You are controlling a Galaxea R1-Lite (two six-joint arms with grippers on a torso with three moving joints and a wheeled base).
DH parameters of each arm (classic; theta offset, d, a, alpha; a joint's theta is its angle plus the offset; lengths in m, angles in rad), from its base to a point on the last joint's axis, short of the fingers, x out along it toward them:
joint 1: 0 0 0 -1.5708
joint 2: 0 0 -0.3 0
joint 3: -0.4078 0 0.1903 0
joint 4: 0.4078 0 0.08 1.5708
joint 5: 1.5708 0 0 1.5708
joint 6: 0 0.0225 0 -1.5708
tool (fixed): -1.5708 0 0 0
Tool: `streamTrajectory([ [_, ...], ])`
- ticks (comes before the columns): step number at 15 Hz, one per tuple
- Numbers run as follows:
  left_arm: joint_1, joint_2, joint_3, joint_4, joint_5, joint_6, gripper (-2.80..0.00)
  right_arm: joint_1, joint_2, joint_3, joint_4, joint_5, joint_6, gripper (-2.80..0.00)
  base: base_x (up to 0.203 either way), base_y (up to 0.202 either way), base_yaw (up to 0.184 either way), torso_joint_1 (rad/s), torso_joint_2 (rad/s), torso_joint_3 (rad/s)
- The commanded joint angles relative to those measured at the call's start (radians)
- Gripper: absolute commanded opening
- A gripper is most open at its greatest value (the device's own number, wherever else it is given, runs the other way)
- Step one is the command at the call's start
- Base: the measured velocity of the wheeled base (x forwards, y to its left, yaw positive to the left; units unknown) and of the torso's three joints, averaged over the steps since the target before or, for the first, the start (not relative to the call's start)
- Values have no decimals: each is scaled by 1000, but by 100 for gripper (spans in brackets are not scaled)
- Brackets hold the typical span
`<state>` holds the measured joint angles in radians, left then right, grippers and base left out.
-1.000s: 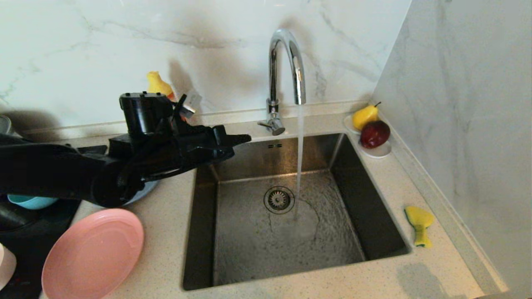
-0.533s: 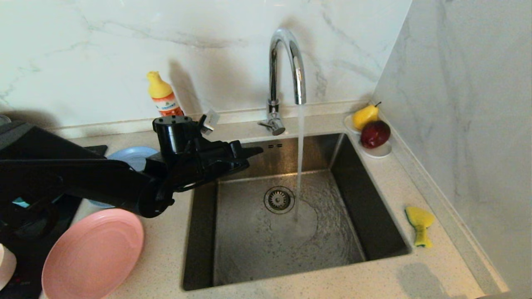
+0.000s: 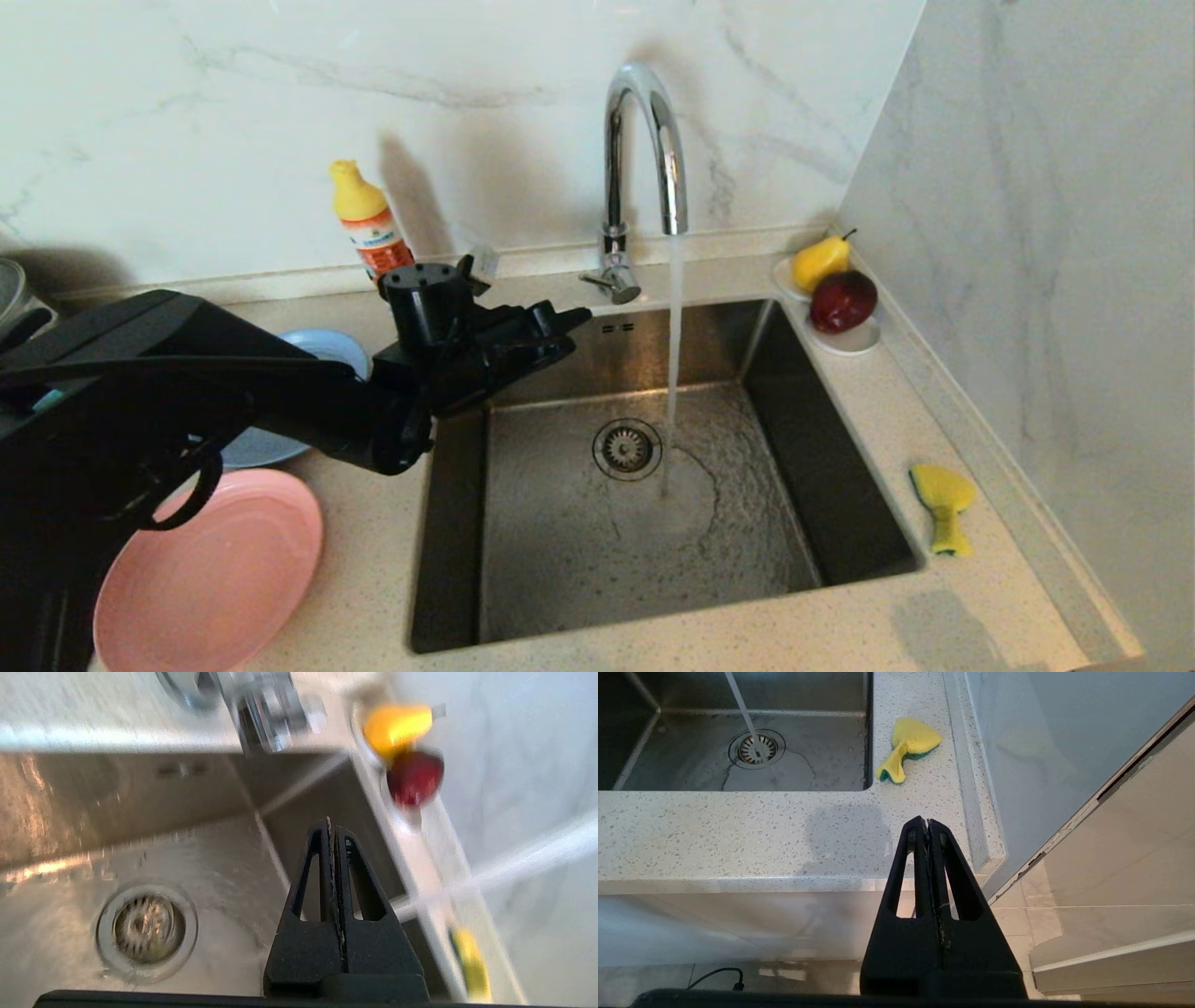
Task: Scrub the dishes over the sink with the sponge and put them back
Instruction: Turn off the faucet
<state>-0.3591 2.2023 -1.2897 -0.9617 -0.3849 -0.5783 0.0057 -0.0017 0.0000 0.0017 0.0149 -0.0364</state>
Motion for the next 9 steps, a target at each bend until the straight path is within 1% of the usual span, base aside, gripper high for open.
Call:
streamTrajectory([
  [1,0,28,-61,-5,7,-42,-280,0,0,0,0,2,0,-280,0,0,0,0,0,0],
  [4,0,61,-126,-2,9,-69,-280,0,0,0,1,2,0,-280,0,0,0,0,0,0],
  [9,0,103,-212,2,13,-87,-280,0,0,0,0,0,0,-280,0,0,0,0,0,0],
])
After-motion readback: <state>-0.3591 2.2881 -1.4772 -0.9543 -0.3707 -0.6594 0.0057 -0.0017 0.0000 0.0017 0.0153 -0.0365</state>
